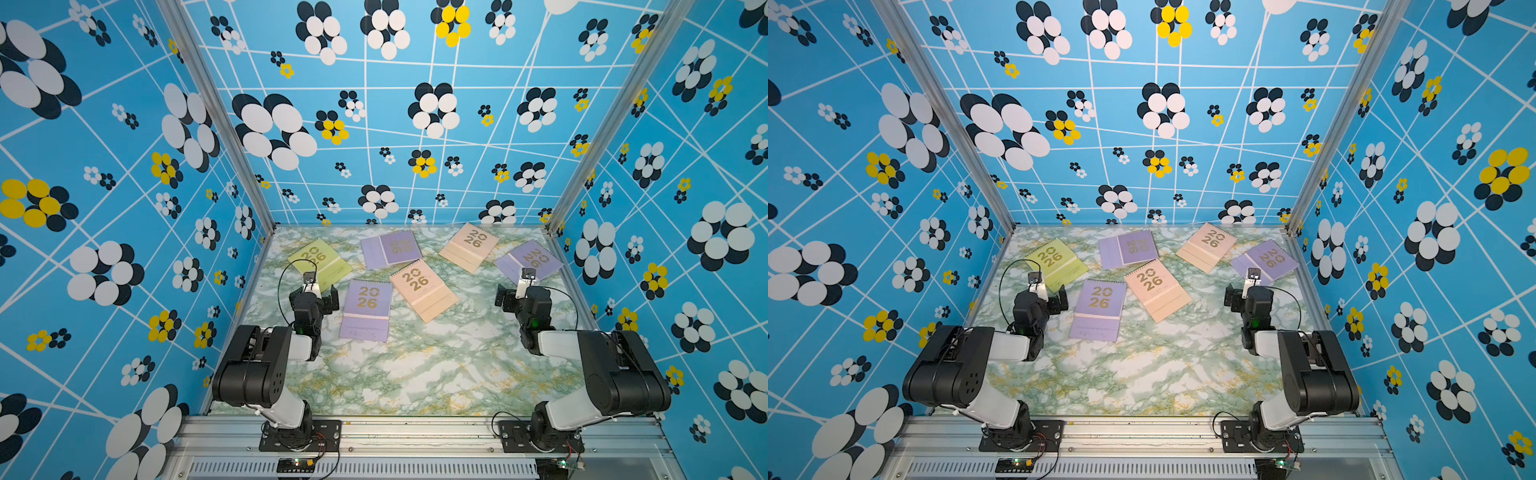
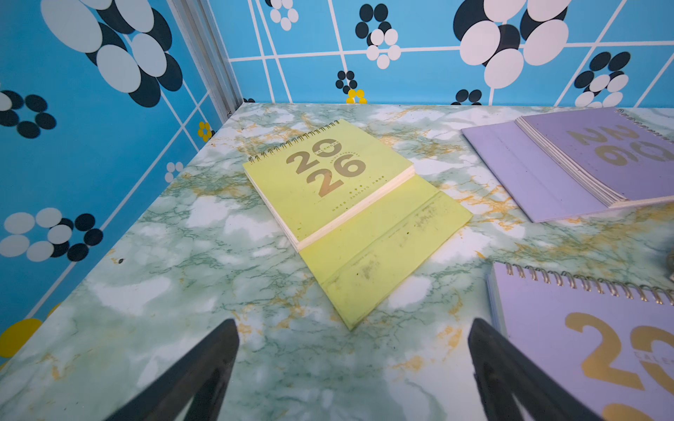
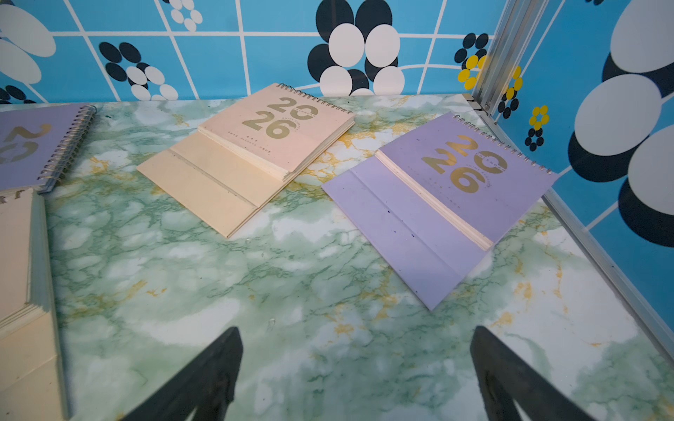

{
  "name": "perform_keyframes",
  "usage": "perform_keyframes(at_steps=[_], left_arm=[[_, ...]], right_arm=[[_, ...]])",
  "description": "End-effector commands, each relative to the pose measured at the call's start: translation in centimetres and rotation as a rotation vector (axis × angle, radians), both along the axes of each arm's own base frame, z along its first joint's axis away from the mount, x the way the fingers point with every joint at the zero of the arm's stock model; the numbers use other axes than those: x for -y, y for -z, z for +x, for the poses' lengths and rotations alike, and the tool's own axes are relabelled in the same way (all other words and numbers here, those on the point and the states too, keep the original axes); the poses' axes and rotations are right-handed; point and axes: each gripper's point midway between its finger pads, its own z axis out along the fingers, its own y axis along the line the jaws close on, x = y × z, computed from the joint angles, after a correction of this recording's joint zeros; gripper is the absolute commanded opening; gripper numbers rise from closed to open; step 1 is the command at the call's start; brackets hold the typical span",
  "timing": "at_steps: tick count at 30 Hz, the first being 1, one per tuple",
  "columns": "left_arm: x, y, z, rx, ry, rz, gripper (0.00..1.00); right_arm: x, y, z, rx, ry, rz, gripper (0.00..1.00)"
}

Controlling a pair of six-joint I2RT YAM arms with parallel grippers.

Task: Stack the calendars
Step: Move the calendar to the center of the board.

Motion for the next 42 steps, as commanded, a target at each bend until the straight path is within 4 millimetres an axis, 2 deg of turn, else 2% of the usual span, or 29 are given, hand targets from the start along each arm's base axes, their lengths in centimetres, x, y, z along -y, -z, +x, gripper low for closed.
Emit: perform_keyframes(at_steps=[1,8,10,11,12,13,15,16,17,18,19,21,23,25,27,30,33,39,42], left_arm=[[0.0,-0.4,-0.2,0.004,0.011,-0.019,0.99],[-0.1,-0.7,-0.2,0.017,0.006,-0.016,0.99],[-0.1,-2.1,-0.5,0.024,-0.022,0.012,1.00],[-0.1,-3.3,-0.5,0.014,-0.043,0.034,1.00],[0.0,-4.9,-0.5,0.006,-0.057,0.050,1.00],[0.2,-5.9,-0.6,-0.016,-0.061,0.037,1.00],[0.8,-8.9,-0.5,-0.006,-0.057,-0.075,0.99],[0.5,-10.3,-0.5,0.030,-0.100,-0.154,1.00],[0.7,-11.5,-0.7,0.054,-0.111,-0.267,1.00],[2.1,-12.6,-0.6,0.060,-0.022,-0.335,1.00],[3.0,-13.2,-0.5,0.057,0.045,-0.360,1.00],[5.1,-14.0,0.0,0.017,0.146,-0.431,0.99],[6.6,-13.6,0.7,-0.071,0.175,-0.496,0.98],[9.3,-12.6,1.0,-0.155,0.216,-0.496,0.93],[12.4,-11.4,1.1,-0.212,0.231,-0.447,0.92],[16.2,-9.4,1.2,-0.285,0.241,-0.394,0.92],[19.3,-7.0,1.4,-0.363,0.256,-0.453,0.92],[23.3,-2.7,1.3,-0.476,0.242,-0.470,0.91],[25.0,-1.7,1.3,-0.504,0.260,-0.496,0.91]], right_arm=[[0.0,0.2,-0.5,-0.008,-0.003,0.016,0.99],[0.3,0.0,-0.4,-0.002,0.010,0.011,0.99],[1.1,-1.7,0.1,0.007,0.065,0.004,0.99],[1.5,-3.3,0.7,-0.033,0.098,-0.001,0.99],[2.0,-4.0,0.4,-0.136,0.143,0.017,0.99],[2.1,-6.1,1.1,-0.145,0.172,0.058,0.99],[1.0,-9.1,2.5,-0.167,0.194,0.240,0.99],[0.0,-9.4,2.8,-0.218,0.161,0.293,0.99],[-1.0,-9.2,3.6,-0.251,0.119,0.324,0.99],[-1.9,-8.4,4.4,-0.274,0.065,0.335,0.99],[-3.1,-7.4,5.0,-0.303,-0.004,0.346,0.99],[-6.2,-6.0,5.9,-0.371,-0.156,0.413,0.93],[-8.2,-5.4,6.0,-0.414,-0.228,0.406,0.89],[-9.2,-5.4,5.8,-0.422,-0.243,0.305,0.90],[-11.3,-5.6,5.4,-0.436,-0.296,0.232,0.91],[-12.7,-5.3,5.4,-0.474,-0.347,0.254,0.91],[-14.1,-4.4,5.5,-0.518,-0.396,0.278,0.89],[-16.3,-2.4,6.3,-0.578,-0.451,0.314,0.87],[-17.1,-1.7,6.8,-0.602,-0.466,0.329,0.85]])
